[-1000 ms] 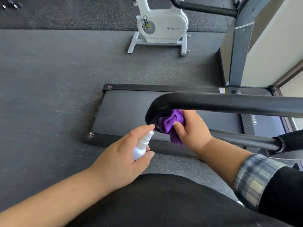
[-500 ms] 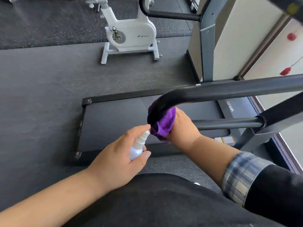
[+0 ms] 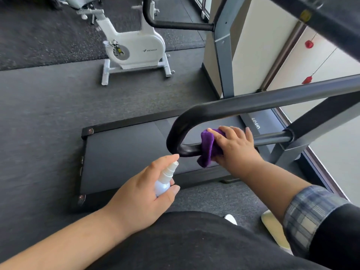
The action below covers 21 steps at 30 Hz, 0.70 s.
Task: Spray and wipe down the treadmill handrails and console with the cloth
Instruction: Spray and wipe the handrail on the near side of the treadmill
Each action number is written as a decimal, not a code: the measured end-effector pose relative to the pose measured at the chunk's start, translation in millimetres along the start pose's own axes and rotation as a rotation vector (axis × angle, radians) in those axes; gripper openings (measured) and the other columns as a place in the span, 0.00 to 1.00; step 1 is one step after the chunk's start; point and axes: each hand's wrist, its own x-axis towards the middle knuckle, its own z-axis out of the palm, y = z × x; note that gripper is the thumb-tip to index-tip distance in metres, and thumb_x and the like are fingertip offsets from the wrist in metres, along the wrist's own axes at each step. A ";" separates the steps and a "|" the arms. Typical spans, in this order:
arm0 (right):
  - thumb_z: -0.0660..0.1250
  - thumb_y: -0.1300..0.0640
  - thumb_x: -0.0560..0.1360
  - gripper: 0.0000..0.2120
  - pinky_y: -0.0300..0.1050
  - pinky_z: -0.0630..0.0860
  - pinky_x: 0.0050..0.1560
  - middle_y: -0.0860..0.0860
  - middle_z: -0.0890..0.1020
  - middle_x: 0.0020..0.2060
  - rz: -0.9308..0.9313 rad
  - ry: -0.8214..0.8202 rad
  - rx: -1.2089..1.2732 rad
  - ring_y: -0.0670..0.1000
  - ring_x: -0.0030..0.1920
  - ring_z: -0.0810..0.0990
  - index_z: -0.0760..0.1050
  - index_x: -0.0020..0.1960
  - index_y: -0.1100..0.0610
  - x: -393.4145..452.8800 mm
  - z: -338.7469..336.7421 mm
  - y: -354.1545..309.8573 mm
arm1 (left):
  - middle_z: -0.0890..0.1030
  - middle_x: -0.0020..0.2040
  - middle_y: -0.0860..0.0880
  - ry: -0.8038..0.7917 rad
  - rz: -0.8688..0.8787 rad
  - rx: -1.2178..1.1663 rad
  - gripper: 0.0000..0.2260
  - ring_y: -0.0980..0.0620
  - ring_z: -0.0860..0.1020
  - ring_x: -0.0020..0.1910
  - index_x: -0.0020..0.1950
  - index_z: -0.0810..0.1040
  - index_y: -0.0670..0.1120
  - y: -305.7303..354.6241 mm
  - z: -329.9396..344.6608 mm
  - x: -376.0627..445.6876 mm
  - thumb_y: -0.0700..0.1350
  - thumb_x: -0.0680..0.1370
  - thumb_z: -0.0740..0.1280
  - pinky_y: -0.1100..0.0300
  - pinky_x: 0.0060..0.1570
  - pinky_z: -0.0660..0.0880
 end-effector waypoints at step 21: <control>0.64 0.37 0.72 0.27 0.57 0.70 0.60 0.49 0.76 0.66 -0.275 0.052 0.260 0.58 0.65 0.72 0.75 0.68 0.46 25.9 3.3 -29.4 | 0.77 0.52 0.64 0.014 -0.047 0.001 0.28 0.60 0.78 0.51 0.66 0.58 0.77 44.9 52.1 29.9 0.56 0.73 0.67 0.77 0.49 0.68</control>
